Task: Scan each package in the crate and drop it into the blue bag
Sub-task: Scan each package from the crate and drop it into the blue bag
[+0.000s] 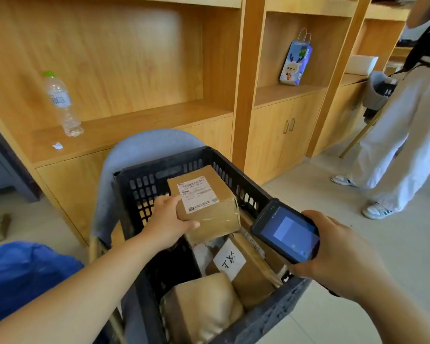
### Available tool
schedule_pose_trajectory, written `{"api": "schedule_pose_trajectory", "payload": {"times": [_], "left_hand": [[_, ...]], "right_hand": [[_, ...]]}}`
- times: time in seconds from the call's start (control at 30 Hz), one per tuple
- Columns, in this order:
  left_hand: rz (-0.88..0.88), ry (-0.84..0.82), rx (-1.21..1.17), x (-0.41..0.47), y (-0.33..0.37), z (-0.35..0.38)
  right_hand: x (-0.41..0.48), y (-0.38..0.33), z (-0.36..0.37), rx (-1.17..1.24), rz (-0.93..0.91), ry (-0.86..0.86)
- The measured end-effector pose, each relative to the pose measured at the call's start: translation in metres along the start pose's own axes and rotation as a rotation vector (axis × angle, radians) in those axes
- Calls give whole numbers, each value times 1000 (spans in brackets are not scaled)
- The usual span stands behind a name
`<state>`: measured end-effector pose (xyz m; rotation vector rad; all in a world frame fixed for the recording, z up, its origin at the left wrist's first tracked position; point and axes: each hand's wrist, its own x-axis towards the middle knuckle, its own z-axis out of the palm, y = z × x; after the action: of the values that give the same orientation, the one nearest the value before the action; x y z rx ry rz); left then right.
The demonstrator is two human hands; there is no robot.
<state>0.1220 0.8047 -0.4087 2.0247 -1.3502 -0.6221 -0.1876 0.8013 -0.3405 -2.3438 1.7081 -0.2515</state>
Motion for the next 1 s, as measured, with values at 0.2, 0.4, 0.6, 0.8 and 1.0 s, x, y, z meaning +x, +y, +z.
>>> {"api": "schedule_pose_trajectory", "payload": {"times": [0.2, 0.4, 0.6, 0.8, 1.0], "left_hand": [[-339, 129, -617, -7, -1, 22], [-449, -91, -689, -1, 3, 29], [-233, -186, -632, 11, 10, 35], [-136, -191, -567, 7, 14, 30], [-46, 87, -467, -16, 20, 15]], "right_hand": [[-16, 7, 6, 17, 25, -33], [-13, 5, 10, 7, 10, -64], [-6, 3, 11, -4, 7, -69], [-9, 4, 9, -12, 26, -60], [-21, 2, 3, 6, 32, -26]]}}
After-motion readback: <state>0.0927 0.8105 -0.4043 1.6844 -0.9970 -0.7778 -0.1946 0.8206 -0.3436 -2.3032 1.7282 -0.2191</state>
